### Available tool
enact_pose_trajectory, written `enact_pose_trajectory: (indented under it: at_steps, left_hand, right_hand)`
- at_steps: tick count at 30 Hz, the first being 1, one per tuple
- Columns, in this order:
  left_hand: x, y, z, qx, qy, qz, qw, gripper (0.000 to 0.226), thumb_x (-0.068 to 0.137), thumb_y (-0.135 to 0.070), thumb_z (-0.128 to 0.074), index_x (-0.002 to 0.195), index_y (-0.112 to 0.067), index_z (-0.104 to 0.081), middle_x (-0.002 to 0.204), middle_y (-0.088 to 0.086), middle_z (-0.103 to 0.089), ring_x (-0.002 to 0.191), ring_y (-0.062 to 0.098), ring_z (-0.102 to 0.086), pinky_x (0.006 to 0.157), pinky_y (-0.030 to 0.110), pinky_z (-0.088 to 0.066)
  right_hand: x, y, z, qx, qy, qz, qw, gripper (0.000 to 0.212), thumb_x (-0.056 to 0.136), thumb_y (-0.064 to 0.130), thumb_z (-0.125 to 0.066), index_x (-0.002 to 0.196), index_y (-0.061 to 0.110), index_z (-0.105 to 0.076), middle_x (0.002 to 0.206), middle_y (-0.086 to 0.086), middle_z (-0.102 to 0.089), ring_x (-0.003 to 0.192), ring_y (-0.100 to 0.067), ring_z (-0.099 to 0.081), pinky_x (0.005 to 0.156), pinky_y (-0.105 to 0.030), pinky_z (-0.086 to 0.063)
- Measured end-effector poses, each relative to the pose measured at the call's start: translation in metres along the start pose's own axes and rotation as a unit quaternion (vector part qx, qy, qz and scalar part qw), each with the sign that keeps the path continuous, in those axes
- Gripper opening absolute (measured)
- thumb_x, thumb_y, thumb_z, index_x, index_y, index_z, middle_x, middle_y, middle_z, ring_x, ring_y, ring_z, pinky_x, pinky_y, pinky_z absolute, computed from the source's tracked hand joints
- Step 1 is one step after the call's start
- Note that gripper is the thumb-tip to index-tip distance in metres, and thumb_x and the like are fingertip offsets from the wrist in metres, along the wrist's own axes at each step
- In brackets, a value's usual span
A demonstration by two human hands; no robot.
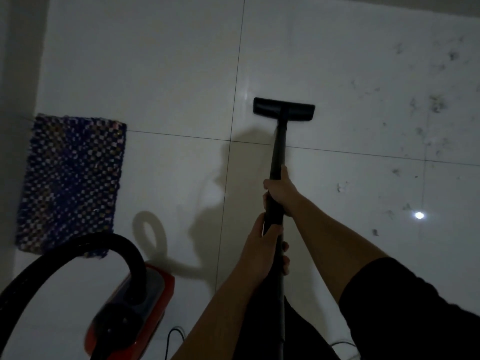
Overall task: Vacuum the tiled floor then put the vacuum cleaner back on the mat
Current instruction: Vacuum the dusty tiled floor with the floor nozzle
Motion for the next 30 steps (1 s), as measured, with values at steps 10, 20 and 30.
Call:
enact_pose_trajectory:
  at_steps: [10,20,30]
  left_hand:
    - [-0.060,0.071,0.028,0.060,-0.020,0.003,0.998,0.029,0.098,-0.016,-0.041,0.124,-0.024,-0.048,0.069,0.009,-0.048,0.043,0.016,-0.045,0.041,0.024,-0.042]
    - [-0.098,0.130,0.000,0.144,0.025,0.007,0.989,0.029,0.099,-0.013,-0.040,0.126,-0.022,-0.046,0.067,0.010,-0.047,0.036,0.012,-0.046,0.037,0.021,-0.042]
    - [-0.109,0.137,-0.004,0.206,0.070,0.018,0.976,0.029,0.099,-0.014,-0.040,0.124,-0.029,-0.044,0.067,0.011,-0.048,0.038,0.012,-0.046,0.038,0.020,-0.043]
  right_hand:
    - [-0.054,-0.086,-0.024,0.035,0.017,0.001,0.999,0.082,0.095,0.004,-0.049,0.154,0.035,-0.001,0.073,-0.012,-0.053,0.052,-0.020,-0.051,0.047,-0.033,-0.047]
    - [-0.089,-0.168,0.018,0.094,-0.045,-0.001,0.995,0.079,0.093,0.006,-0.050,0.154,0.033,-0.007,0.067,-0.011,-0.051,0.049,-0.022,-0.050,0.048,-0.033,-0.045]
    - [-0.101,-0.190,0.032,0.166,-0.080,0.000,0.983,0.081,0.093,0.006,-0.050,0.154,0.035,-0.004,0.064,-0.012,-0.052,0.049,-0.023,-0.050,0.049,-0.034,-0.046]
Point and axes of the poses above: each hand's wrist, its own x-axis towards the middle knuckle, its own z-axis out of the back of the hand, y = z × x, the point moved 2 cm from there along x, towards the middle knuckle
